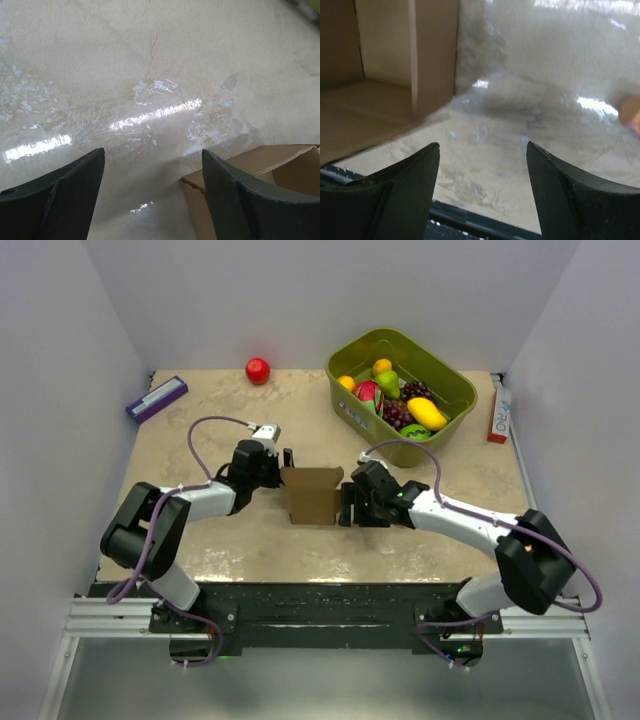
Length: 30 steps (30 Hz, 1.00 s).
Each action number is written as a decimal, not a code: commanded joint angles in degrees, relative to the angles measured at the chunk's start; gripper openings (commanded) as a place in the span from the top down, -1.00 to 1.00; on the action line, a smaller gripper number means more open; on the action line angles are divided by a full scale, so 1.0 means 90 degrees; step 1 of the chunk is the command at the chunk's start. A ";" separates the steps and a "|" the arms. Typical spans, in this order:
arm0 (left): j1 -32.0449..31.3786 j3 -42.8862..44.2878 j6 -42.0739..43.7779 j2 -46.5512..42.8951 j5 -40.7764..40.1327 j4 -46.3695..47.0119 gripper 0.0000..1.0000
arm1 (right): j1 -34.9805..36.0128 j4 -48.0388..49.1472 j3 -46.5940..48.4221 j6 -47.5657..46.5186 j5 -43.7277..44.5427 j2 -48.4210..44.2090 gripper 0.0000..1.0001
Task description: Fold the paper box
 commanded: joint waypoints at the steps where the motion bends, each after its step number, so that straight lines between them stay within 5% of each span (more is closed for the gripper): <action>1: -0.0112 -0.0945 -0.0300 -0.0389 0.0502 0.0364 -0.61 | -0.0221 0.0922 0.0951 -0.0320 0.0084 0.0580 -0.47; 10: -0.1294 -0.2411 -0.1207 -0.2391 0.0005 -0.0153 -0.60 | -0.0867 0.2250 0.2280 -0.1033 -0.1038 0.2094 -0.48; 15: -0.1304 -0.2687 -0.1472 -0.3329 -0.0432 -0.0777 -0.64 | -0.1052 0.1705 0.2994 -0.1132 -0.0583 0.2272 -0.51; 21: -0.1285 -0.2161 -0.1043 -0.3477 -0.0786 -0.1247 -0.71 | -0.1111 0.0816 0.2048 -0.1337 0.0387 0.0779 -0.57; 30: -0.0603 -0.1476 -0.0798 -0.3115 0.0021 -0.1013 -0.75 | -0.0994 -0.1448 -0.0111 -0.0244 -0.0091 -0.2063 -0.53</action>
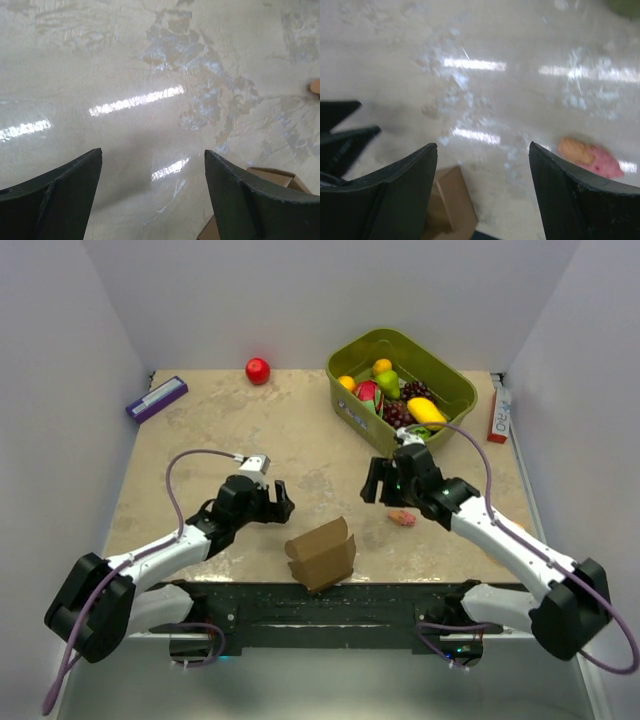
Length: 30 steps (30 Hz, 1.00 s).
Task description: Fold the paper box
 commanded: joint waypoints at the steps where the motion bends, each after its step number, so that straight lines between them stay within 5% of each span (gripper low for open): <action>1: 0.0552 0.0450 0.0193 -0.0006 0.0660 0.0281 -0.75 | 0.0186 -0.1946 -0.0677 0.0626 -0.0290 -0.0993 -0.52; 9: 0.1100 0.0724 0.0271 0.0334 0.1101 0.0418 -0.75 | 0.0809 -0.3415 -0.1000 0.0811 -0.1833 -0.2196 -0.30; 16: 0.1100 0.0782 0.0261 0.0648 0.1198 0.0585 -0.76 | 0.2422 -0.1955 -0.1868 0.2100 -0.1990 -0.1984 -0.27; 21: 0.1100 0.0734 0.0310 0.0618 0.1150 0.0516 -0.75 | 0.3457 -0.0801 -0.2103 0.2950 -0.1493 -0.1543 -0.28; 25: 0.1100 0.0636 0.0252 0.0628 0.1218 0.0536 -0.74 | 0.3586 0.0527 -0.2630 0.3332 -0.0910 -0.1435 -0.26; 30: 0.1090 0.0197 0.0076 0.0346 0.1257 0.0536 -0.72 | 0.3576 0.0725 -0.2203 0.2923 0.0448 -0.0753 -0.29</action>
